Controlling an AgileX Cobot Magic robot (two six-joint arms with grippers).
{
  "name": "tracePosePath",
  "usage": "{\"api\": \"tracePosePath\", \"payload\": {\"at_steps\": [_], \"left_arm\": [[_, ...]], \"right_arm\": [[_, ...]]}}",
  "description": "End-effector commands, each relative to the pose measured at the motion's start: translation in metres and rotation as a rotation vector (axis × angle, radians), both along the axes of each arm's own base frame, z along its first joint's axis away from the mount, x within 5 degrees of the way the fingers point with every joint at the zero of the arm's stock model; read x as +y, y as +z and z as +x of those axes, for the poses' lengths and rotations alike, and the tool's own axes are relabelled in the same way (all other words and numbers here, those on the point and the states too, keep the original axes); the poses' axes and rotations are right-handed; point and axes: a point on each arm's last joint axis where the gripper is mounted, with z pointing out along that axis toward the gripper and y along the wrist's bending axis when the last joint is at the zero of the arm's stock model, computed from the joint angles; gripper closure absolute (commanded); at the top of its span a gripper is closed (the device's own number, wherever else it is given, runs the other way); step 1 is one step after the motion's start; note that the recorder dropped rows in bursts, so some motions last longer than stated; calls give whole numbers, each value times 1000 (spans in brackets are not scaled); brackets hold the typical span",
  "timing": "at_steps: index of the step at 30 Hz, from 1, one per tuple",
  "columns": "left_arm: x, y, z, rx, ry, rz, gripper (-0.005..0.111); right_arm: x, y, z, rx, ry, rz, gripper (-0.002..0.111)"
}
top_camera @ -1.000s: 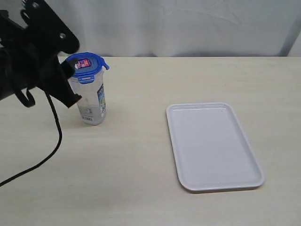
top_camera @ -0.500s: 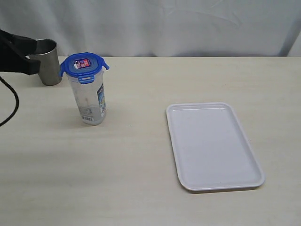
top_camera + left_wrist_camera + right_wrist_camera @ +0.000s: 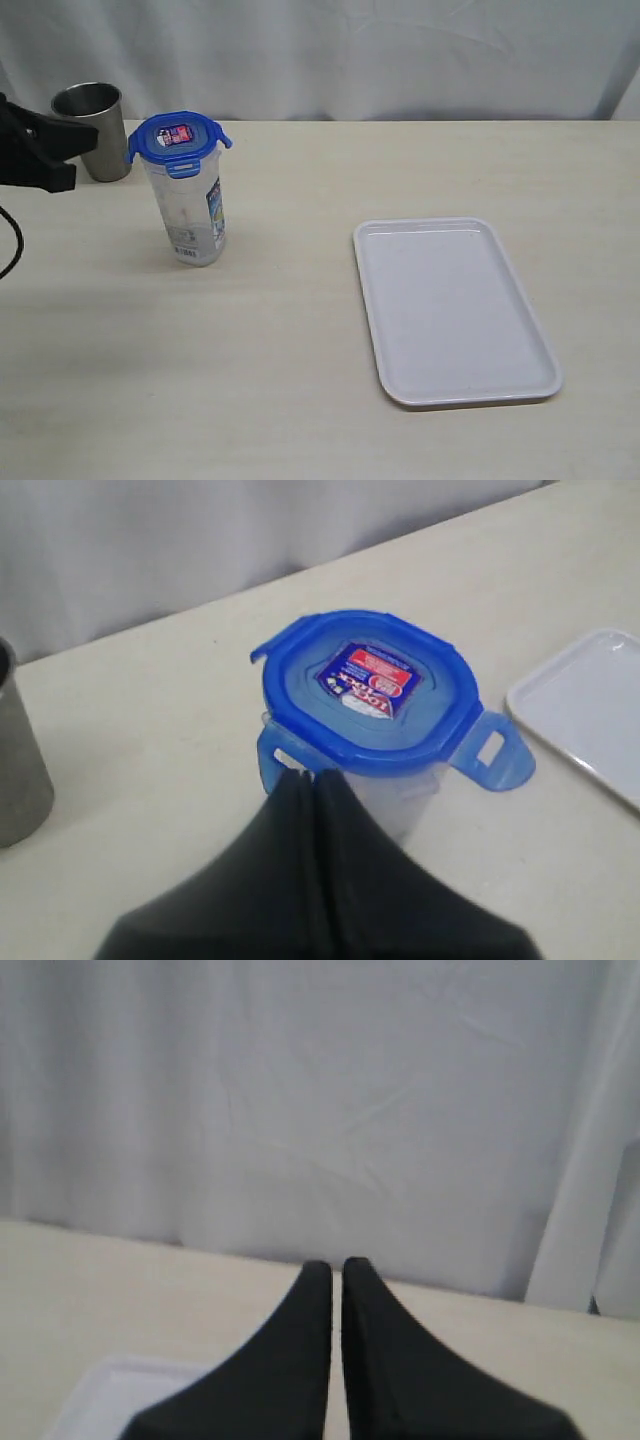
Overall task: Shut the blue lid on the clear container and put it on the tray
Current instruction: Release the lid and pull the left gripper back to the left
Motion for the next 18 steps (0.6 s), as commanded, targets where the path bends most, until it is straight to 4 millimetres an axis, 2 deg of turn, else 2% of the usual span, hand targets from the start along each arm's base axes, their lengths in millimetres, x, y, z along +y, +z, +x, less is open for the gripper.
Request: {"api": "tracePosePath", "payload": {"at_steps": [1, 2, 5, 9, 11, 13, 16, 18], "left_arm": [[-1, -8, 11, -1, -29, -18, 107], [-2, -9, 11, 2, -46, -15, 107], [-5, -11, 9, 5, -111, 0, 107], [-13, -12, 0, 12, -249, 18, 107], [-13, -13, -1, 22, -261, 27, 107], [-11, -15, 0, 25, -242, 41, 107], [-9, -20, 3, 41, -217, 54, 107], [-9, -29, 7, 59, -209, 37, 107]], "right_arm": [[-1, 22, -5, -229, 97, 473, 104], [-1, 25, -6, -257, 119, 533, 104], [6, 31, -10, -330, 172, 367, 104], [12, 35, 1, -222, 226, 426, 104], [16, 42, 12, -141, 247, 400, 104], [25, 48, 34, 4, 299, 369, 104], [46, 43, 58, 82, 519, 380, 104], [50, 37, 75, 144, 546, 382, 104]]}}
